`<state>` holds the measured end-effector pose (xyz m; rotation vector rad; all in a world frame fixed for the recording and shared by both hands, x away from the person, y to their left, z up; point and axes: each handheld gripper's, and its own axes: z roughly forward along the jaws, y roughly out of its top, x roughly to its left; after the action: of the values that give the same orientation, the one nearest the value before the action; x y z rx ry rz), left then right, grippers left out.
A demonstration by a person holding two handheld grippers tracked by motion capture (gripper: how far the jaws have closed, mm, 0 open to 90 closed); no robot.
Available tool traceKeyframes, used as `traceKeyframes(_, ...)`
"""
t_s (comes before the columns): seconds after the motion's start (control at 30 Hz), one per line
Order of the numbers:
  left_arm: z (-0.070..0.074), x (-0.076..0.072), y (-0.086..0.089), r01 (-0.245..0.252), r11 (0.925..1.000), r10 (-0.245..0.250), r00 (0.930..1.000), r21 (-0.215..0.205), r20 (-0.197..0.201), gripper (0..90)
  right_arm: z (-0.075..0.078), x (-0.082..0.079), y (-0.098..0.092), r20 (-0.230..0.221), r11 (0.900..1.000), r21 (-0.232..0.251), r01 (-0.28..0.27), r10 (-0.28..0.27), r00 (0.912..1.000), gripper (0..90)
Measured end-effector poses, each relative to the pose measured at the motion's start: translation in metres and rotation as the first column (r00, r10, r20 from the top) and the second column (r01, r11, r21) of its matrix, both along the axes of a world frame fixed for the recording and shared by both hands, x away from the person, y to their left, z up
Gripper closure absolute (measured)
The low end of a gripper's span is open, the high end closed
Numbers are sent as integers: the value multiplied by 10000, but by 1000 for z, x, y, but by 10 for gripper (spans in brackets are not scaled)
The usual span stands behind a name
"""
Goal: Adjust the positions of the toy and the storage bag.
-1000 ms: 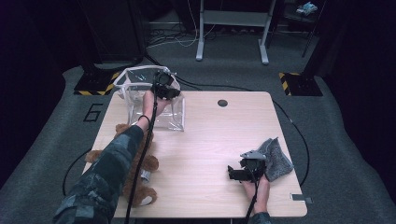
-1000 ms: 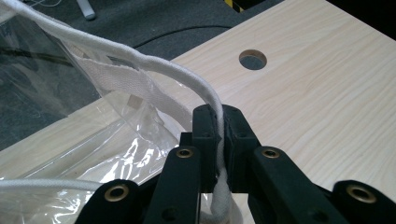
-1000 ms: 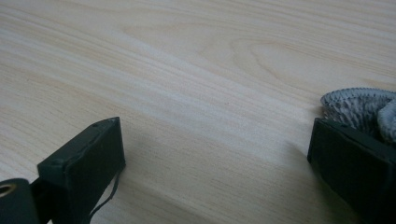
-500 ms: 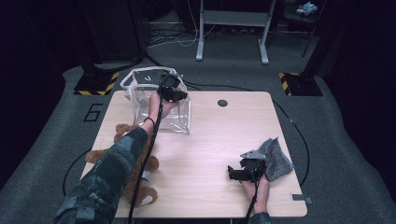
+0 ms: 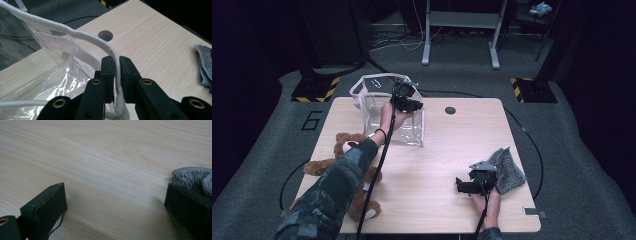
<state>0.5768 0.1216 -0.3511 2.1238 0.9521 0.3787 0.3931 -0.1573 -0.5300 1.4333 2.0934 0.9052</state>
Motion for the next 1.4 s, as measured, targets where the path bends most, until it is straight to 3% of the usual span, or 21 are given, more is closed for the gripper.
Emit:
traceKeyframes(0.13,1,-2,-2,87,9999,-87,10000,-70,-25,697,0,0,0,-21,10000,23,-29,29,10000,33)
traceKeyframes(0.27,9,-6,6,-62,9997,68,9996,-247,271,487,0,0,-1,-40,10000,43,-77,77,10000,33)
traceKeyframes(0.33,15,-10,14,-194,9990,210,9990,-402,403,399,0,0,-1,-27,10000,24,-95,95,10000,33)
traceKeyframes(0.53,25,-17,46,-590,9978,609,9958,-292,688,234,0,-1,0,-55,10000,38,36,-35,10000,31)
traceKeyframes(0.77,29,-14,92,-1338,9897,1376,9873,-507,798,210,9,4,1,-590,9998,207,-14,26,9983,43)
traceKeyframes(1.17,22,-8,147,-2423,9694,2438,9690,-390,400,167,80,43,33,-240,9924,644,-1048,1065,9940,64)
traceKeyframes(1.27,20,-7,157,-2657,9634,2669,9631,-343,359,169,92,53,39,-214,9906,696,-1180,1198,9926,67)
traceKeyframes(1.33,17,-6,160,-2934,9548,2955,9542,-483,469,179,101,62,44,-177,9878,780,-1348,1366,9905,69)
traceKeyframes(1.4,14,-6,165,-3032,9525,3043,9514,-285,483,196,107,68,48,-136,9872,812,-1373,1389,9902,70)
